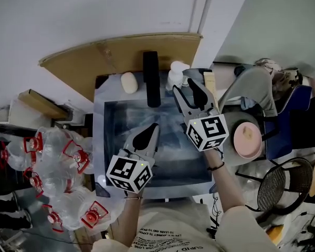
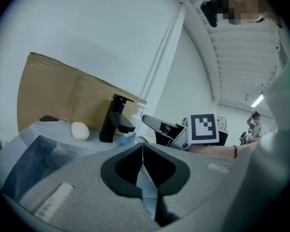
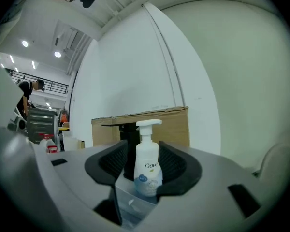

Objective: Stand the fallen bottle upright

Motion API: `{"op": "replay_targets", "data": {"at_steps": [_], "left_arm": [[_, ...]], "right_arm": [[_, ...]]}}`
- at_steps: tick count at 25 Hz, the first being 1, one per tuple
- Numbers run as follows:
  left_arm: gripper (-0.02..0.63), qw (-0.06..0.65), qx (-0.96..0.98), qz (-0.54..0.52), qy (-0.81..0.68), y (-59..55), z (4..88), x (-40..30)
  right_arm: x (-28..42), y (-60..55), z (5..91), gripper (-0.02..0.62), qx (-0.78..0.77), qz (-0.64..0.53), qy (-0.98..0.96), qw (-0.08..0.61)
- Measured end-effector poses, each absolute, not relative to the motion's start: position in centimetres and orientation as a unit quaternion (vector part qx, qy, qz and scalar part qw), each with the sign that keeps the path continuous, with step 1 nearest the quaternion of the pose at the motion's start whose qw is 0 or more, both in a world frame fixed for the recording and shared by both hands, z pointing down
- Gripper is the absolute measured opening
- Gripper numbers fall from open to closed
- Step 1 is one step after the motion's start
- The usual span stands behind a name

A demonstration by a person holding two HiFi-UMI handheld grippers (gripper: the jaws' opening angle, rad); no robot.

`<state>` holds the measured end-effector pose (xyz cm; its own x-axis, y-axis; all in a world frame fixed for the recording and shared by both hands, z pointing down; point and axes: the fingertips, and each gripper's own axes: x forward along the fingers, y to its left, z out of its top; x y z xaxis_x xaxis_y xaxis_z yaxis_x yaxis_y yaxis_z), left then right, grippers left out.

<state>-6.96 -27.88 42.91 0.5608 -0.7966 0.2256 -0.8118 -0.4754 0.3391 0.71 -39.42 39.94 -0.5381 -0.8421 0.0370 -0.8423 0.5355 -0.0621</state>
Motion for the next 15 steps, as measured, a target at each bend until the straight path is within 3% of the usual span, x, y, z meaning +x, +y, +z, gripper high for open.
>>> {"op": "replay_targets", "data": {"at_steps": [8, 15], "left_arm": [[0.025, 0.178, 0.863, 0.017, -0.473, -26.1, 40.9, -7.8], [0.025, 0.144, 0.867, 0.012, -0.476, -25.1, 38.4, -8.7]], "right_arm": [[1.3, -35.9, 39.6, 0.070, 0.474, 0.046, -0.879, 0.027], [1.4, -32.6, 38.8, 0.017, 0.456, 0.047, -0.888, 0.039]]}}
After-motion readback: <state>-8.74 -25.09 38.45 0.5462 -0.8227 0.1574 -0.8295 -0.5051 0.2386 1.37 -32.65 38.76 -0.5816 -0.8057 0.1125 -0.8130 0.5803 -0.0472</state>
